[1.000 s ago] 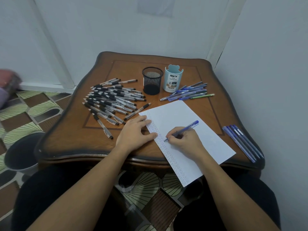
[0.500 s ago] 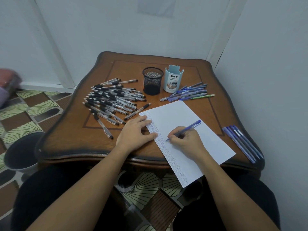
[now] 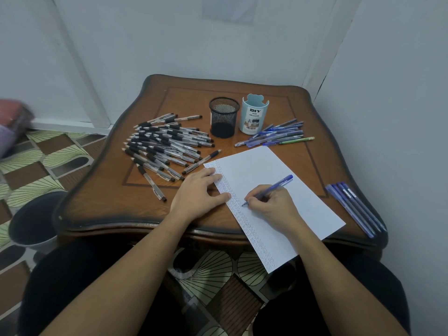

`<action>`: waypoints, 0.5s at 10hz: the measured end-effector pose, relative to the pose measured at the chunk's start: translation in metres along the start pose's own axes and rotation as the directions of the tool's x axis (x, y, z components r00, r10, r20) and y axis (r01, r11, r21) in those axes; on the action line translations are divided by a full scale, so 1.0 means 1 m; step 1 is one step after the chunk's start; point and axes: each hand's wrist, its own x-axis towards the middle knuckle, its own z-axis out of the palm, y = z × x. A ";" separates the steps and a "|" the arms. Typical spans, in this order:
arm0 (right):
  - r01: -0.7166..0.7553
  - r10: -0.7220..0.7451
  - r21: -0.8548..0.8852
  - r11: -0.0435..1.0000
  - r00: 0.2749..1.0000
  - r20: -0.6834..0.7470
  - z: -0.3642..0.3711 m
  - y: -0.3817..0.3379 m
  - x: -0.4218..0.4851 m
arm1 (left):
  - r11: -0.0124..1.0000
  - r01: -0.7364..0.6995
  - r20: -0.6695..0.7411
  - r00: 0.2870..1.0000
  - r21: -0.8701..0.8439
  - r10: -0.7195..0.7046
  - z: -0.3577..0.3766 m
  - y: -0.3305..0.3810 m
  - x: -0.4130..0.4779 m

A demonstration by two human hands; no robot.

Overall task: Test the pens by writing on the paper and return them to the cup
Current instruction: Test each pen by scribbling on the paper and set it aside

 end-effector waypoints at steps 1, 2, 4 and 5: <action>0.002 -0.002 -0.012 1.000 1.000 0.001 0.000 -0.001 0.000 | 1.000 0.000 0.002 1.000 0.000 0.000 0.000 0.000 0.000; 0.000 0.000 -0.014 1.000 1.000 0.004 0.000 -0.002 0.000 | 1.000 0.000 0.002 1.000 0.005 0.000 0.000 0.000 0.000; -0.002 0.002 -0.003 1.000 1.000 0.000 0.001 -0.002 -0.001 | 1.000 0.006 0.007 1.000 0.004 -0.006 0.000 -0.001 0.001; 0.003 -0.003 -0.006 1.000 1.000 -0.014 0.001 -0.001 0.000 | 1.000 0.001 0.007 1.000 0.003 -0.001 0.001 -0.001 0.001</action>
